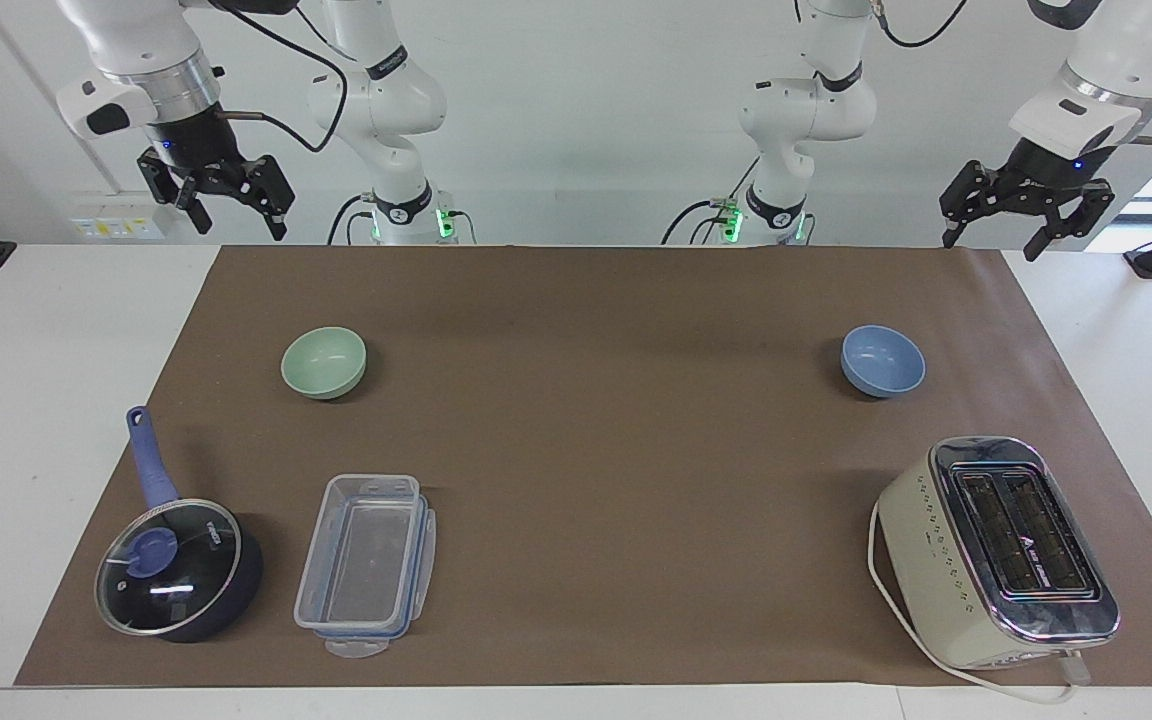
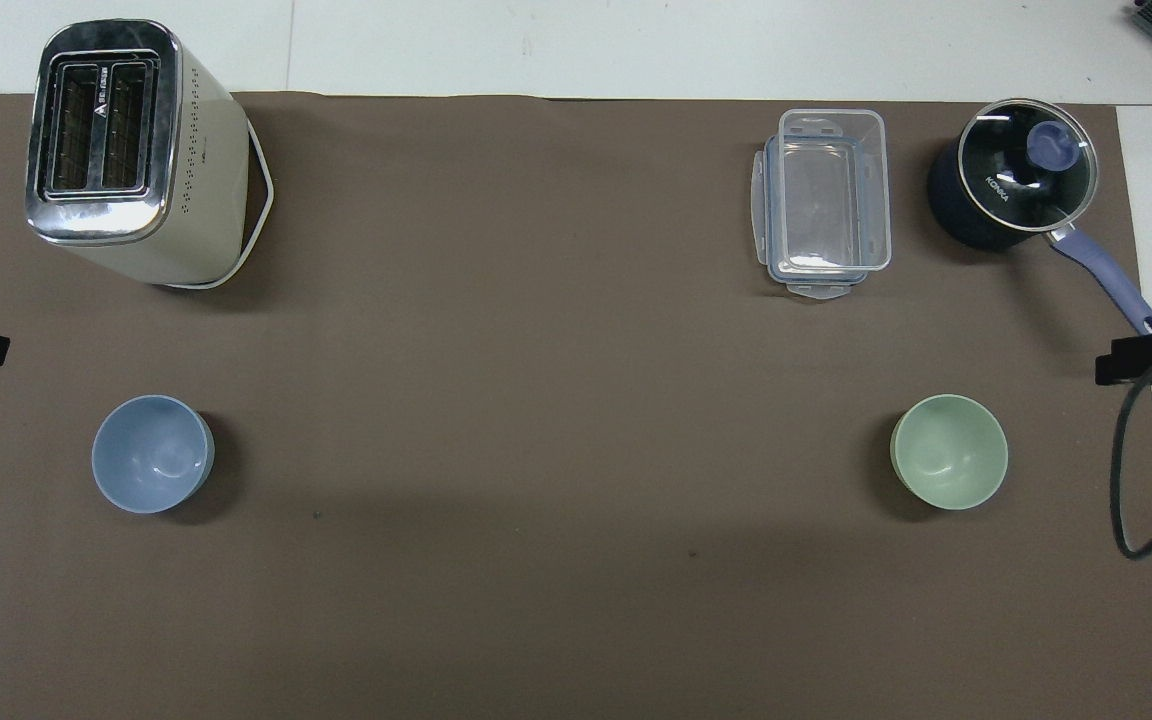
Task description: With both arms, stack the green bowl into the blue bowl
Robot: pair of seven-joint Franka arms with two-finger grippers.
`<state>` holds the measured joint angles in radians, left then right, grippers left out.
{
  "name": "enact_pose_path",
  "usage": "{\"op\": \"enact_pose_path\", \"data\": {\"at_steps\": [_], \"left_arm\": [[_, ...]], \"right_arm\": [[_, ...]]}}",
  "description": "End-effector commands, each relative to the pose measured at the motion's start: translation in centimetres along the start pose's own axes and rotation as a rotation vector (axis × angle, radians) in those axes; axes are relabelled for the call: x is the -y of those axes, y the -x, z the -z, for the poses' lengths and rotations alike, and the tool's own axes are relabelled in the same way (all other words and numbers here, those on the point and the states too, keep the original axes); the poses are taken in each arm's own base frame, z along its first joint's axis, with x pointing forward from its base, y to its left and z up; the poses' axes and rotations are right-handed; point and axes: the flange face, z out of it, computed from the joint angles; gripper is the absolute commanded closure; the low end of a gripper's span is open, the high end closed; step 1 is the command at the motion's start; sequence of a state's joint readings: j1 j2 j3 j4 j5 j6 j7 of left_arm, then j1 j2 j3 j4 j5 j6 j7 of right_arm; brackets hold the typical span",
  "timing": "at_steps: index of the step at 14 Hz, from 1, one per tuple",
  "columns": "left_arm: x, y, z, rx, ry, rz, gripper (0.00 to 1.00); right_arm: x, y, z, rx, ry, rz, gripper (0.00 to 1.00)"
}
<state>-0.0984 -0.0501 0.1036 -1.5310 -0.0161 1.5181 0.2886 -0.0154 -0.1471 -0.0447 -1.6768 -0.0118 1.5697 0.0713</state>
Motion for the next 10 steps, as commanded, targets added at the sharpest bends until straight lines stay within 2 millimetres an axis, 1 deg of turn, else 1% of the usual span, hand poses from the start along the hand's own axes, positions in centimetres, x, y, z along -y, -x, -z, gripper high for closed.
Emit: {"op": "enact_pose_path", "data": {"at_steps": [1,5,6,7,8,10], "left_arm": [[0.2,0.0,0.3,-0.009,0.01,-0.004,0.0],[0.2,0.1,0.2,-0.005,0.012,-0.007,0.0],[0.3,0.2,0.0,0.0,0.015,-0.006,0.0],[0.9,0.6,0.1,-0.001,0.015,0.006,0.0],[1.1,0.6,-0.2,0.004,0.018,0.01,0.0],[0.8,0.8,-0.7,0.009,0.038,0.012,0.0]], "right_arm": [[-0.1,0.1,0.1,-0.012,0.0,0.027,0.0],[0.2,-0.1,-0.2,-0.024,-0.003,0.038,0.0],[0.2,-0.3,-0.6,-0.032,-0.004,0.038,0.0],[0.2,-0.4,-0.9,-0.046,-0.005,0.038,0.0],[0.1,-0.5,-1.4,-0.044,-0.004,0.037,0.0],[0.1,-0.6,-2.5,-0.035,-0.004,0.037,0.0]]}}
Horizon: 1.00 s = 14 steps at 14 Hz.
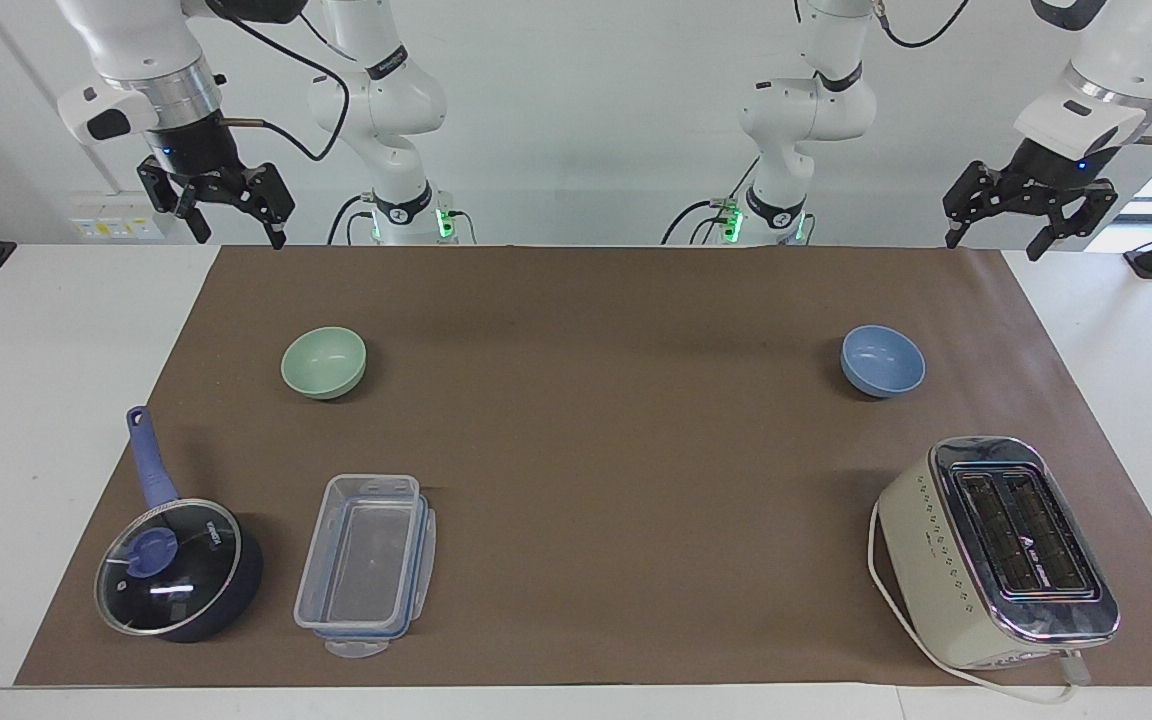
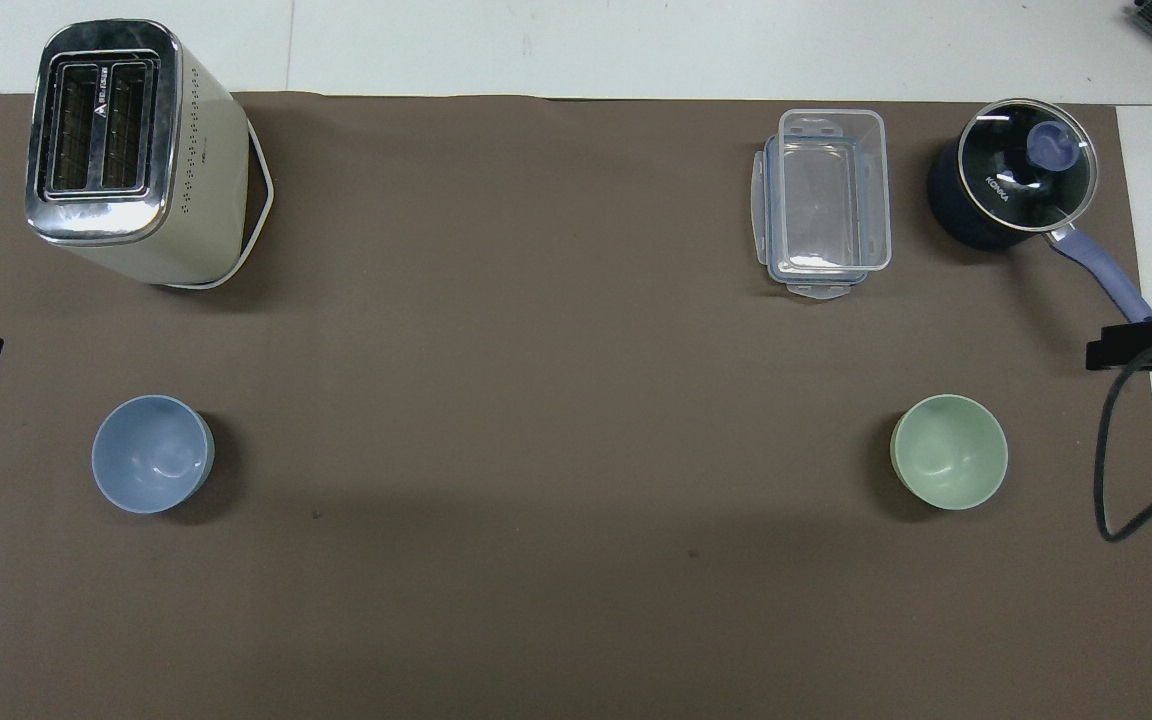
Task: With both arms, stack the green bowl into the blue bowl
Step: 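Reach the left gripper to the blue bowl while the right gripper reaches the green bowl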
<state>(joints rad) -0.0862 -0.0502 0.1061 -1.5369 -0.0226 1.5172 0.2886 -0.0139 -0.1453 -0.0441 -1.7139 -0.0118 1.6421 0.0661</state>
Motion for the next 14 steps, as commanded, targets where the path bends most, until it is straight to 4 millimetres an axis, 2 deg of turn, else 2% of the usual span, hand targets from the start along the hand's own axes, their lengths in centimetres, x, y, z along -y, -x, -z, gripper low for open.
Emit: {"op": "enact_pose_path", "data": {"at_steps": [1,2,4,7,9,13,14], "left_arm": [[0.0,0.6,-1.5,0.021,0.05,-0.001,0.0],[-0.1,0.8,-2.1,0.018,0.069,0.0,0.0],[1.4,1.1,-4.0,0.001,0.105,0.035,0.0],[2.7,1.6,-8.3,-0.003,0.13,0.057,0.0],[4.4,3.1,-11.1,-0.013,0.144,0.062,0.0],[6.1,5.4,-15.5,-0.012,0.155,0.074,0.0],[7.2,6.2,-16.8,-0.014,0.159,0.076,0.0]], "right_arm": [[0.0,0.1,-2.1,-0.002,-0.002,0.029,0.0],[0.0,0.1,-2.9,0.0,-0.002,0.031,0.0],[0.0,-0.1,-4.5,0.009,-0.002,0.037,0.0],[-0.6,-0.1,-6.5,0.014,-0.004,0.069,0.0],[-1.8,0.0,-8.1,0.024,-0.003,0.077,0.0],[-3.0,0.4,-9.7,0.047,-0.011,0.07,0.0],[-3.5,0.7,-10.2,0.05,-0.012,0.071,0.0]]}}
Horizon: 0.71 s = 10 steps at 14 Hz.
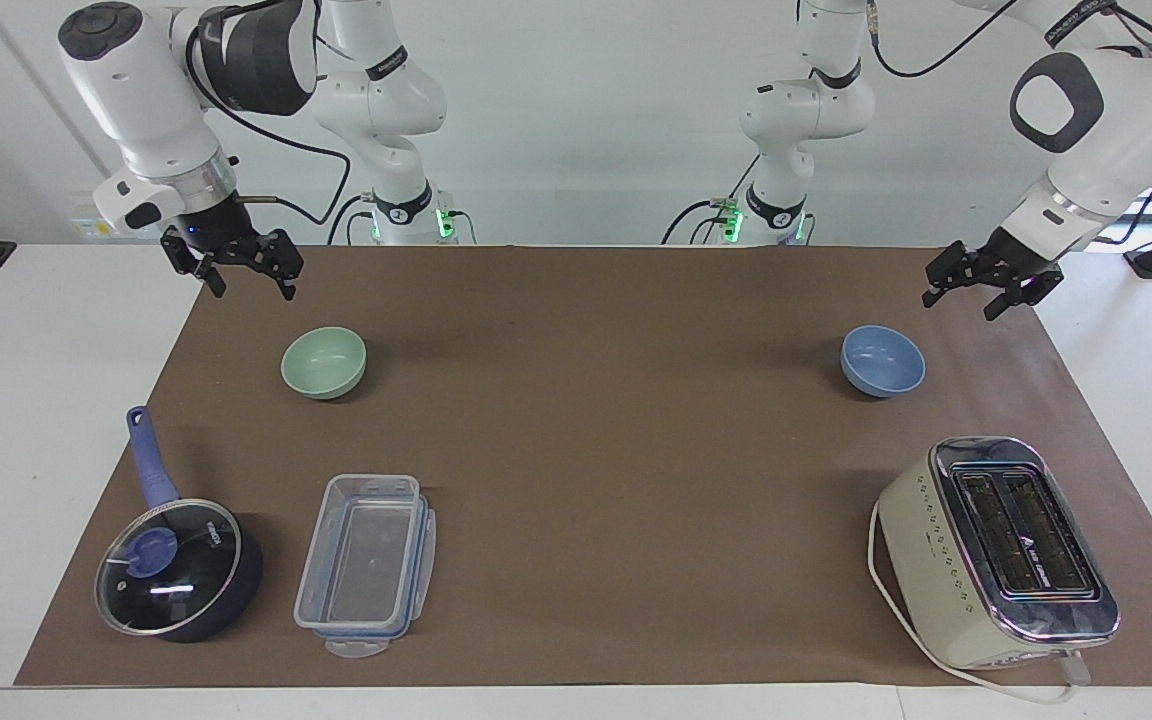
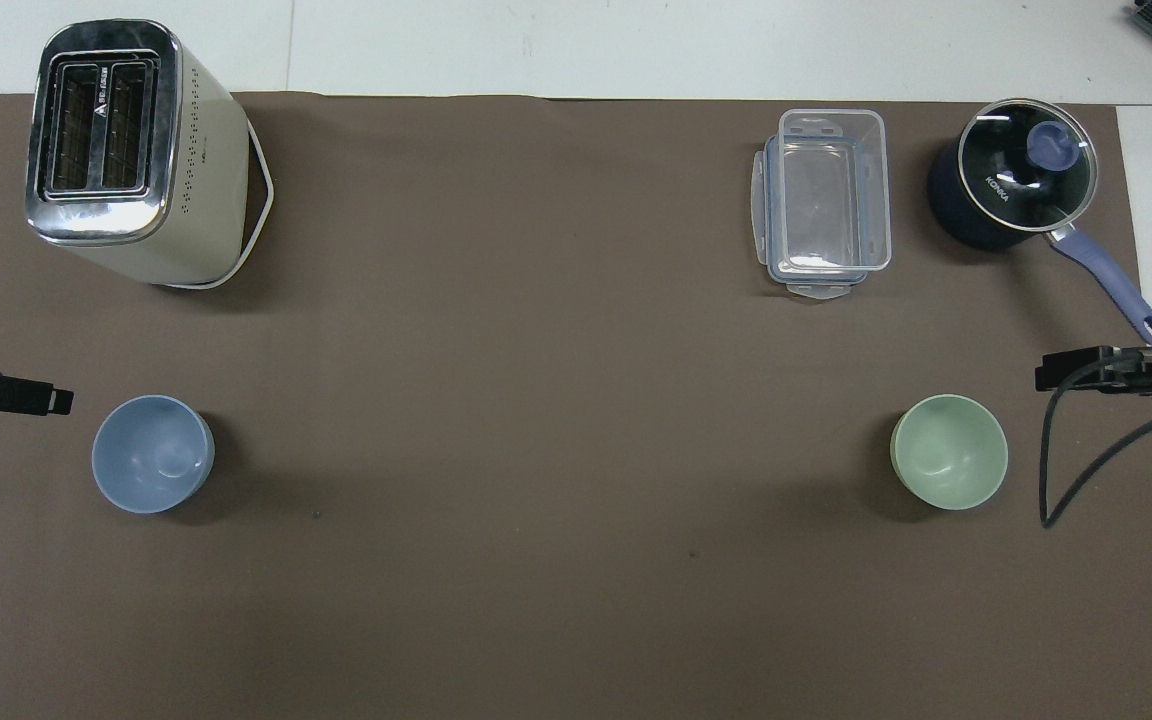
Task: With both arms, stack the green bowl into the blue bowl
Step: 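Reach the left gripper to the blue bowl while the right gripper reaches the green bowl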
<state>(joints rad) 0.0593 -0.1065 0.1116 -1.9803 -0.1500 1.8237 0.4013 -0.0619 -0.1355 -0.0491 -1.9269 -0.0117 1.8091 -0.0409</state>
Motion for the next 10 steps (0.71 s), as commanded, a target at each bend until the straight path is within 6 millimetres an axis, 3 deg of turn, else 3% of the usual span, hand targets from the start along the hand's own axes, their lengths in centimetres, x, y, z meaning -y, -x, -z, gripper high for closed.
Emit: {"op": "enact_pose_path", "data": {"at_steps": [1,4,8,10], "left_arm": [[2.0,2.5,-2.7,-0.038,0.023,-0.013,0.0],[3.4,3.5,-5.8,-0.045,0.024,-0.023,0.0],[6.5,5.4,-10.1,-0.073,0.06,-0.017,0.0],[7.4,5.3,-11.8,-0.072,0.055,-0.001,0.0]], "right_arm": [[-1.0,0.9,-1.8,-0.007,-0.016,0.034,0.0],[-2.2,1.3,-4.0,-0.019,-0.017,0.049,0.0],[-2.2,1.7,-9.0,-0.046,-0.025,0.082,0.0],[-3.5,2.3,-11.2,-0.06,-0.029,0.089,0.0]]}}
